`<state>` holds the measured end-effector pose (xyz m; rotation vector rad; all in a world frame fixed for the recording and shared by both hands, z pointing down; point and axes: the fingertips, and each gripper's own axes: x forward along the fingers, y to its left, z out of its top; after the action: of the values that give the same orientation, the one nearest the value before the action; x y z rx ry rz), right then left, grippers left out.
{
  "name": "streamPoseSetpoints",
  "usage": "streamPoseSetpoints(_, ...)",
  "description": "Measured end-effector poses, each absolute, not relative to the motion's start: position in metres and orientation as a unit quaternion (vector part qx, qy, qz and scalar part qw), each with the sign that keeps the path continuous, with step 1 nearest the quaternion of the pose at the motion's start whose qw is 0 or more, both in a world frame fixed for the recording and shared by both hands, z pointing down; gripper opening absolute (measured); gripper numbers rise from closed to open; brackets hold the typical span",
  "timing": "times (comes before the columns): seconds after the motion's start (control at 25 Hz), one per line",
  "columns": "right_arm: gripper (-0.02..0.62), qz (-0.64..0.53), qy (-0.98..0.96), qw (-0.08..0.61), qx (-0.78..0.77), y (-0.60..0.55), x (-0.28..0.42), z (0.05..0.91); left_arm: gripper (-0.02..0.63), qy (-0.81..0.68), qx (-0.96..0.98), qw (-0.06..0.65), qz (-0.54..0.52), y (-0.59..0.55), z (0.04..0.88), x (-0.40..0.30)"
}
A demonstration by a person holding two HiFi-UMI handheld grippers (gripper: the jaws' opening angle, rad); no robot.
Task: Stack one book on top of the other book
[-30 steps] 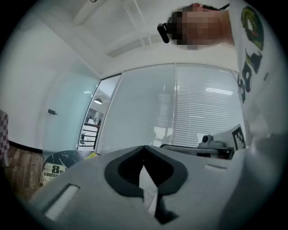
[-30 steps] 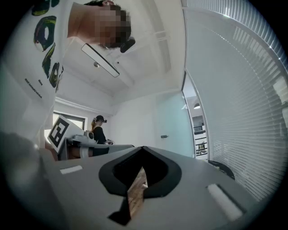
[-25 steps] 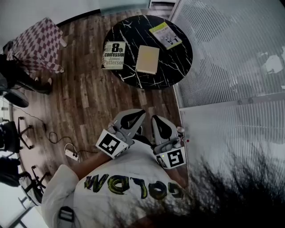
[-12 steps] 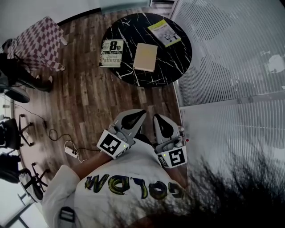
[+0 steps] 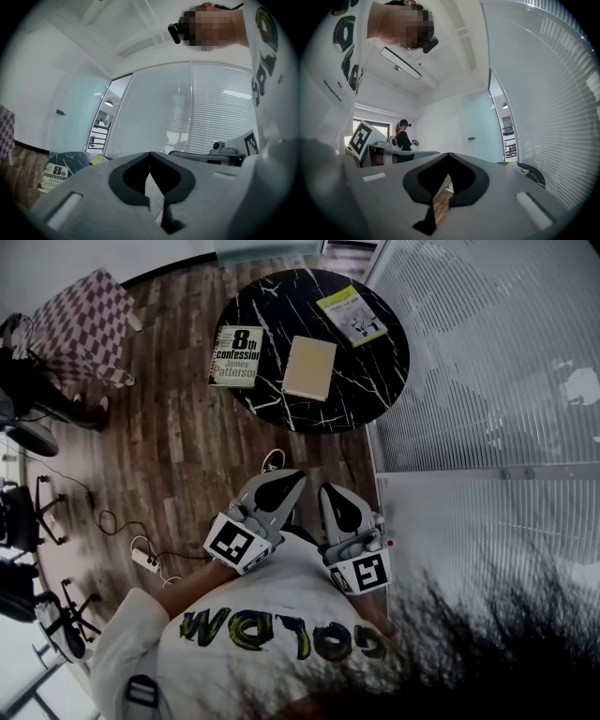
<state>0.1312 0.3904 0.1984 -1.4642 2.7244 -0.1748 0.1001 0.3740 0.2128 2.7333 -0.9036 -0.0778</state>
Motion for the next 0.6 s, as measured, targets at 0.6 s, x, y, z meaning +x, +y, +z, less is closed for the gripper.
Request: streamPoseSetpoints(0.6,0.002,-0.064,0.873,0.009,-0.483,0.243,0.131,0.204,0.003,-0.303,0.942,0.145,-0.028,0.228,0.218,0.101)
